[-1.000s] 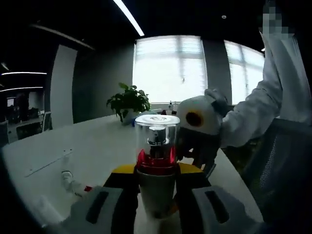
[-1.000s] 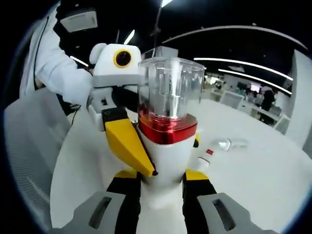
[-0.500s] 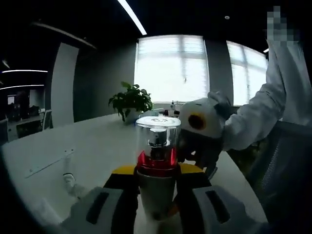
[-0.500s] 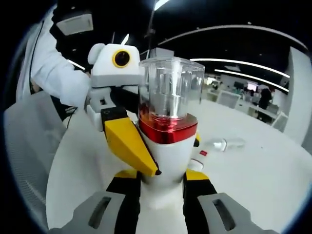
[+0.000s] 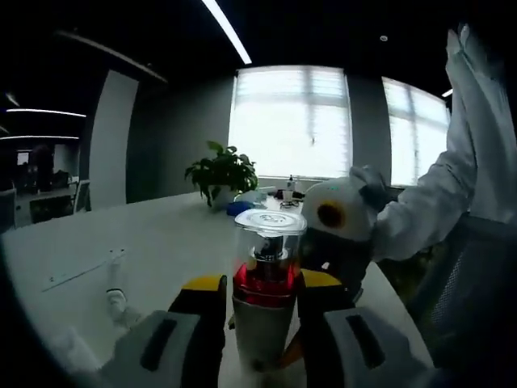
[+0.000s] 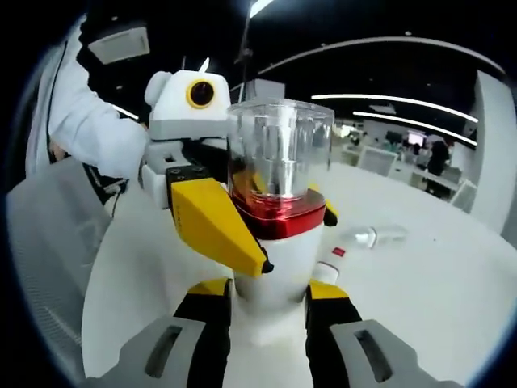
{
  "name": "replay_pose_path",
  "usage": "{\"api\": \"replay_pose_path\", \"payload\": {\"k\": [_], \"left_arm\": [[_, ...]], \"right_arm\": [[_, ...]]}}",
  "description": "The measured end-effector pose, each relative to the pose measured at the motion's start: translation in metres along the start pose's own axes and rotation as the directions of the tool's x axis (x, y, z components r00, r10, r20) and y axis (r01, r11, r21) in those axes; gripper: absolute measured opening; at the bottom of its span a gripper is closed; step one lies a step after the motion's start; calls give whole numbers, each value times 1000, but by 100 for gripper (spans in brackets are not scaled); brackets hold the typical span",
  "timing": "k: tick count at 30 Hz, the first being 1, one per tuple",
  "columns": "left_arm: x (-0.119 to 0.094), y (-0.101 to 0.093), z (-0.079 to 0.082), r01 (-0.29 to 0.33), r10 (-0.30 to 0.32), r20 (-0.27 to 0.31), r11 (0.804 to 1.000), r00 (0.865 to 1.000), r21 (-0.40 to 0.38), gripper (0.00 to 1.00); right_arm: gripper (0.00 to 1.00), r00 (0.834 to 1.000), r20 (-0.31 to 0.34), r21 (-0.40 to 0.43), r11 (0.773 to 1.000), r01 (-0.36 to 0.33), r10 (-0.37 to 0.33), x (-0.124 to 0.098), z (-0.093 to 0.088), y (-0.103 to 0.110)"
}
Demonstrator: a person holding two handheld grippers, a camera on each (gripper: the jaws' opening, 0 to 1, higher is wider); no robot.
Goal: Arrange the skincare products in the storage area until every visible bottle or jar stands upright without overlapping.
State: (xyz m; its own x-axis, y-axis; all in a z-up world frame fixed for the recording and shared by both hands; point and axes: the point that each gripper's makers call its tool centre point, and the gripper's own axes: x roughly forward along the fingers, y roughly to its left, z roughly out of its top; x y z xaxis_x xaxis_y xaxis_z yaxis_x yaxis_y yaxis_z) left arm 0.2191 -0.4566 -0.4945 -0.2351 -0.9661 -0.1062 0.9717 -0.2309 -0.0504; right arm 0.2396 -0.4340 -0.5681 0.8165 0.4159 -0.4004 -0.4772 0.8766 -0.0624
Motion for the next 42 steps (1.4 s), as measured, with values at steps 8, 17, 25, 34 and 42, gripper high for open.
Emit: {"api": "replay_pose_path", "payload": {"k": [8, 17, 25, 34, 42], "left_arm": [[-8, -5, -2, -11, 11, -40, 1000, 999, 18, 32], [-20, -1, 0, -49, 49, -65, 999, 997, 3, 38], [-41, 5, -3, -103, 102, -105, 995, 989, -7, 48], [-65, 6, -17, -152, 147, -189, 988, 971, -9, 65], [-90, 5, -18, -189, 185, -235, 982, 954, 6, 78]], "right_arm": [[39, 1000, 0, 27, 1000, 16, -16, -6, 1, -1], [51, 999, -16, 62, 997, 49, -48, -20, -3, 0], [58, 997, -15, 80, 994, 74, -73, -31, -1, 0], [66, 997, -29, 88, 993, 75, -73, -37, 2, 6], [74, 995, -31, 92, 991, 99, -96, -46, 8, 7]]}}
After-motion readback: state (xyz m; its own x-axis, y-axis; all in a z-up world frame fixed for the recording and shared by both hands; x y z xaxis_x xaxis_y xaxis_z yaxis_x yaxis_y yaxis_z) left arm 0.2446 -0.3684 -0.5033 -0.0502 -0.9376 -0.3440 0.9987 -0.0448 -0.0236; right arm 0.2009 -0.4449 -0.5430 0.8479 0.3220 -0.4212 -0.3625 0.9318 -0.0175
